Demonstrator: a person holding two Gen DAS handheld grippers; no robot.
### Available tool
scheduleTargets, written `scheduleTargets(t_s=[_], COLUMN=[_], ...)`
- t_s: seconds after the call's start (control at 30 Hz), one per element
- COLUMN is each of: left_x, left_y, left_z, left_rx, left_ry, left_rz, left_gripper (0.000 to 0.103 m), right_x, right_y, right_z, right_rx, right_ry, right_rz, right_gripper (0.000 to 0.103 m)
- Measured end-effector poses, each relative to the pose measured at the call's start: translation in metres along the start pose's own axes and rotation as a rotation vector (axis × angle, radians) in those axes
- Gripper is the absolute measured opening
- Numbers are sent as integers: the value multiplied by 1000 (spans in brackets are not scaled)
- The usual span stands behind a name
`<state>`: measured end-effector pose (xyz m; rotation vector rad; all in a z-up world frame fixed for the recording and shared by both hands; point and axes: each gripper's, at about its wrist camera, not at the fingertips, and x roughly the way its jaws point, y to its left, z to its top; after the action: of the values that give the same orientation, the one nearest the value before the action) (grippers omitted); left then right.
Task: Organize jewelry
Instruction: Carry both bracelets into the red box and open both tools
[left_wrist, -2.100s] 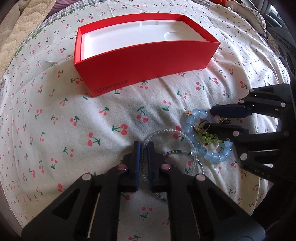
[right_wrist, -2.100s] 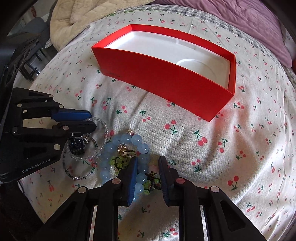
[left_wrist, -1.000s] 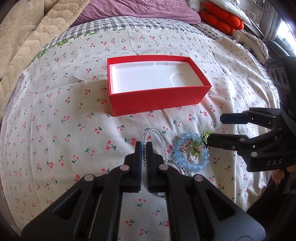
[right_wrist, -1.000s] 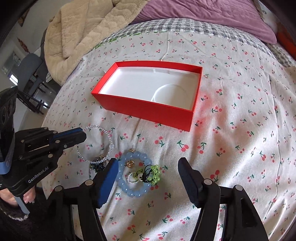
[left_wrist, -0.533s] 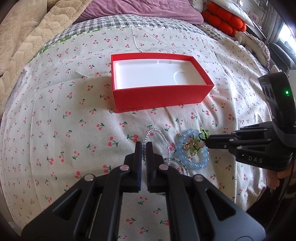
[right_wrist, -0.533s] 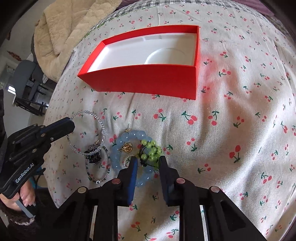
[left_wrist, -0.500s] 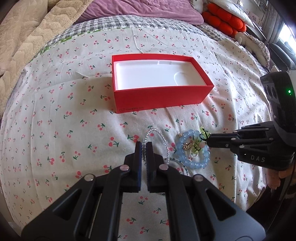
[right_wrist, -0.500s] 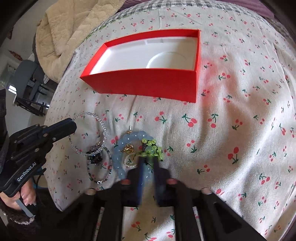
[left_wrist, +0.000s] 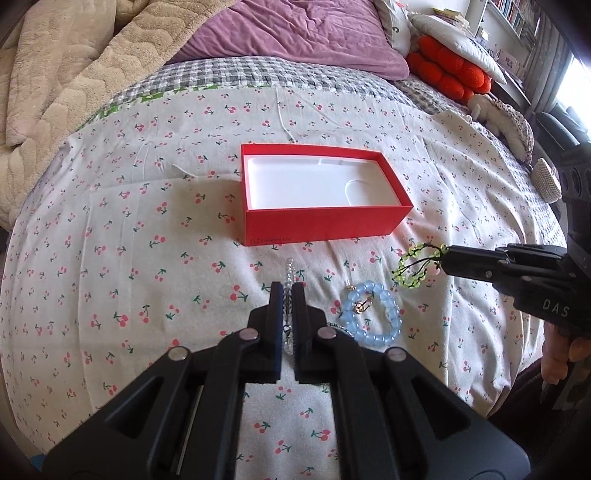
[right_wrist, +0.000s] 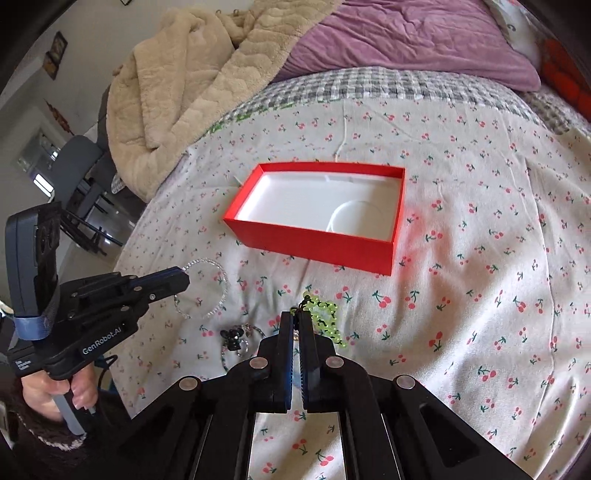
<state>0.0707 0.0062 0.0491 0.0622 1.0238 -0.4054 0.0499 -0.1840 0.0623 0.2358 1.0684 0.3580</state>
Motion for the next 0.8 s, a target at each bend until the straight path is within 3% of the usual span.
scheduleTargets(t_s=[0.4,0.67,0.8], left_x=[-4,30,55], left_y=[-10,1,9], left_z=[50,82,84], left_rx=[5,-96,-121], left_ry=[-72,-99,-61], left_rz=[-25,-166,-116], left_gripper=[5,5,5], right_x=[-15,15,34], right_y=[6,-2,-6], right_z=[50,81,87], right_rx=[-17,26,59], right_ry=[-77,-97,-77], right_rz=[-61,-41,10], right_gripper=[3,3,3])
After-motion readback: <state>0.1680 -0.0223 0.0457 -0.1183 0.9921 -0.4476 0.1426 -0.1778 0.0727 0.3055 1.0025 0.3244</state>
